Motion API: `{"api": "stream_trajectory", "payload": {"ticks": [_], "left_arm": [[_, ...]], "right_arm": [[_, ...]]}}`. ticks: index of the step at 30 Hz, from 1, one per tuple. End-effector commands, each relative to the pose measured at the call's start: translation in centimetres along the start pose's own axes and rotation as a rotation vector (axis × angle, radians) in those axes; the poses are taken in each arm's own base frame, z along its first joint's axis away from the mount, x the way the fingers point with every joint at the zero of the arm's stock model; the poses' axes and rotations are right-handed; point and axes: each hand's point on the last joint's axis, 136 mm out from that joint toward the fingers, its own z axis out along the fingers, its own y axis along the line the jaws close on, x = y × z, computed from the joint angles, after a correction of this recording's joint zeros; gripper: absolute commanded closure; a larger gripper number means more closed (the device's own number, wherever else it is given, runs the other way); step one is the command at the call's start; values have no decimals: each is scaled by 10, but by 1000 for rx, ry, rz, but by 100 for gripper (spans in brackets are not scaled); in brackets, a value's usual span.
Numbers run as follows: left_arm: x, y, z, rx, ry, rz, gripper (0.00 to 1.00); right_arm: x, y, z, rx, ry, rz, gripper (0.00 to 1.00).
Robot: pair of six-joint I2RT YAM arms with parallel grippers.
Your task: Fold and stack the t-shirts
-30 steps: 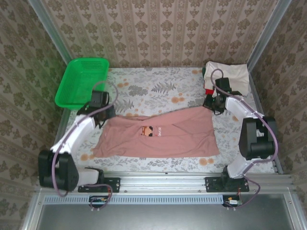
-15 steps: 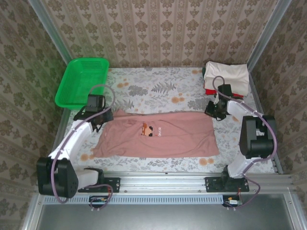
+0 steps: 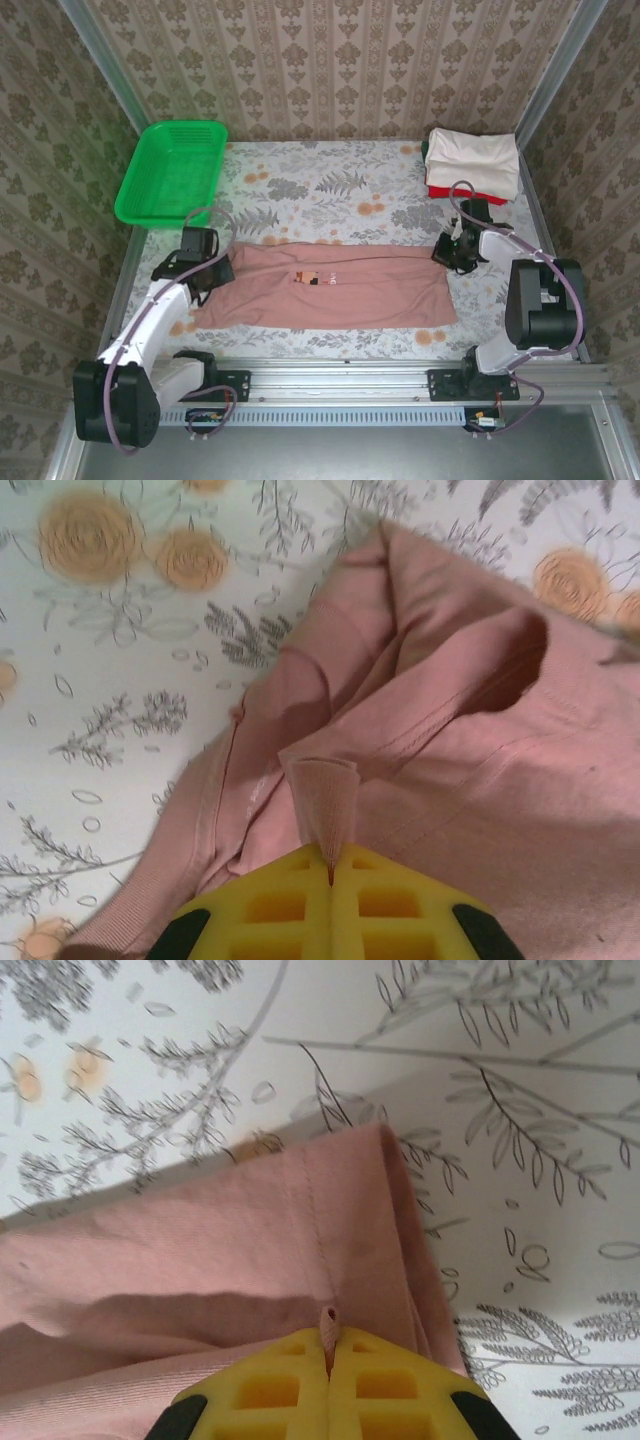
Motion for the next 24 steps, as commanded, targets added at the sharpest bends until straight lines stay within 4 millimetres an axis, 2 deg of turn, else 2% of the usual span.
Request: {"api": "stream_trajectory", "payload": {"ticks": [1,5,9,15,17,20,24], "left_arm": [[15,1,0,10,29,-41,100],[22,8,-2,-14,35,-44,100],[28,8,1,-8,42,-49,100],[33,8,2,-11,47,-51,100],[37,7,3,-6,49,-56,100],[43,3,4,13,47,-52,100],[50,4,4,10,49,-51,100]], "right_arm": [[2,-1,-8,-7,-20,4,93],[10,-4,-10,3,-8,8,91],[13,-9,-20,32,-25,14,78],[7,1,-67,22,-147,8,66],[3,11,-78,1,-185,-2,62],[5,31,-70,-21,-169,-44,60],[3,25,-42,76,-110,-51,53]]}}
